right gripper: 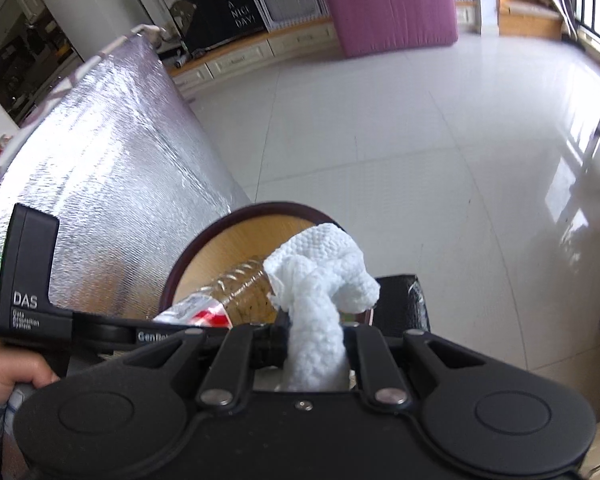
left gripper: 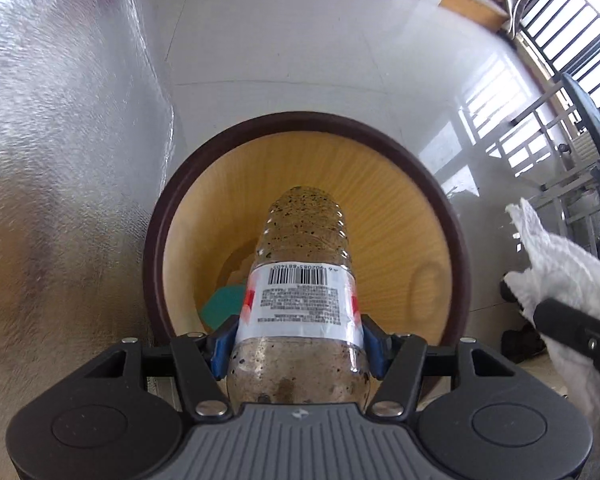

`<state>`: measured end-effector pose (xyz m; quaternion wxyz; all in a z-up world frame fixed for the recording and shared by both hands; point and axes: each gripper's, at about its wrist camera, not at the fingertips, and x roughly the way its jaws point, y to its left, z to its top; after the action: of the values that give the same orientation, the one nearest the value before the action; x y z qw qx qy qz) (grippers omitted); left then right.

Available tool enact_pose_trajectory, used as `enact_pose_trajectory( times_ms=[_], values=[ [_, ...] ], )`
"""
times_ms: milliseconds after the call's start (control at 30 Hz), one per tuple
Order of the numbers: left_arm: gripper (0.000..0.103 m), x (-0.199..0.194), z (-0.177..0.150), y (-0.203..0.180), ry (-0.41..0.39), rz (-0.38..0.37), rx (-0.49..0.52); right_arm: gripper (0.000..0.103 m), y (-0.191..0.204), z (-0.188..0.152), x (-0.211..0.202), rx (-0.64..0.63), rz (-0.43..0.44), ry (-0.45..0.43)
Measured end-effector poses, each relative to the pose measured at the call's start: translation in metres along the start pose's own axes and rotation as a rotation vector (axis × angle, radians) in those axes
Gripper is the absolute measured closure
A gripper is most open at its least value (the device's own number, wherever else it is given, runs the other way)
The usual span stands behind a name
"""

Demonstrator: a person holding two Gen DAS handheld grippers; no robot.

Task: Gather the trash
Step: 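Carry the bottle and tissue over the wastebasket with both grippers, then open the left gripper to drop the bottle while the right gripper releases the tissue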

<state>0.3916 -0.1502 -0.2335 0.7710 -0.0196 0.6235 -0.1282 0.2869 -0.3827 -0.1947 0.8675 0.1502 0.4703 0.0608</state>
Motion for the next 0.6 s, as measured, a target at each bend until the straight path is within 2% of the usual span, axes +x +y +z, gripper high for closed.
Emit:
enact_pose_trajectory(
  times_ms=[67,200,333,433,467,500,567,600],
  values=[
    [0.042,0.01,0.0,-0.003,0.029,-0.027,0.003,0.089,-0.004,0.002,0.009,0.024,0.0,0.012],
    [0.042,0.029,-0.007,-0.007,0.135,-0.124,0.024,0.089,-0.009,0.009,0.017,0.064,-0.004,0.005],
    [0.041,0.05,-0.011,-0.009,0.212,-0.145,0.038,0.089,-0.013,0.016,0.021,0.079,-0.004,-0.003],
    [0.039,0.059,-0.004,-0.007,0.236,-0.145,0.022,0.089,-0.01,0.02,0.027,0.077,0.003,-0.002],
    [0.036,0.06,-0.001,-0.005,0.246,-0.143,0.006,0.089,-0.009,0.022,0.028,0.074,0.005,-0.002],
    [0.026,0.06,0.0,-0.003,0.258,-0.138,-0.013,0.089,-0.006,0.025,0.03,0.068,0.01,-0.002],
    [0.017,0.056,0.0,-0.005,0.247,-0.135,-0.029,0.089,-0.004,0.03,0.038,0.06,0.025,0.009],
    [0.017,0.054,0.0,-0.005,0.241,-0.13,-0.031,0.089,-0.002,0.033,0.041,0.057,0.034,0.019]
  ],
)
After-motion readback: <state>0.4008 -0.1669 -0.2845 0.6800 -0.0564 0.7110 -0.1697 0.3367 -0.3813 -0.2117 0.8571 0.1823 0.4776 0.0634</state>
